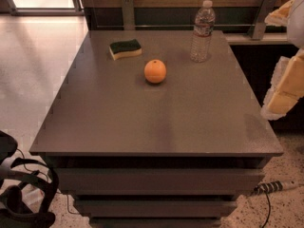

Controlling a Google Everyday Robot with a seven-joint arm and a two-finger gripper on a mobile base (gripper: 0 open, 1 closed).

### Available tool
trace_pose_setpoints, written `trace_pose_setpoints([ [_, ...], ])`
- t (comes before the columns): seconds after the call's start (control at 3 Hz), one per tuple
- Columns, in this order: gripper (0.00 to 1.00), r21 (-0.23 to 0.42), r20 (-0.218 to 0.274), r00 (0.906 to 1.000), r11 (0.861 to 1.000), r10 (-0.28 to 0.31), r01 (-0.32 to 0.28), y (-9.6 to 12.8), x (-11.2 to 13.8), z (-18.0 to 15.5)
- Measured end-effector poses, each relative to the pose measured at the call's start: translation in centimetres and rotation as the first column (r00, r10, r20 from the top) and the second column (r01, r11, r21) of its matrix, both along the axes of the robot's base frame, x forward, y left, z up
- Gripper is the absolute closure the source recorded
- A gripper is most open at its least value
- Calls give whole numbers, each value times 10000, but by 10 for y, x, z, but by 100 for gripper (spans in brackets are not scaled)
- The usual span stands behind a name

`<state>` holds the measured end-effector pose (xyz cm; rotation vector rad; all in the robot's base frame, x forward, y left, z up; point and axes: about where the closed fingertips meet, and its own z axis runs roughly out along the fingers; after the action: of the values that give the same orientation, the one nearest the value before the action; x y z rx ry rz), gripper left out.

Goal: Pick water bottle

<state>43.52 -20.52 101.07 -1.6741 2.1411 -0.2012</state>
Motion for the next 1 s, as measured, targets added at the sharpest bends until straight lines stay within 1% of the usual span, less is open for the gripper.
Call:
trace_pose_setpoints([
  [0.33,0,0,2,10000,10000,0,0,0,0,0],
  [0.67,0,459,216,9996,9988,-200,190,-6,16,-3],
  [1.0,0,1659,635,9961,9849,-614,501,-25,45,-12],
])
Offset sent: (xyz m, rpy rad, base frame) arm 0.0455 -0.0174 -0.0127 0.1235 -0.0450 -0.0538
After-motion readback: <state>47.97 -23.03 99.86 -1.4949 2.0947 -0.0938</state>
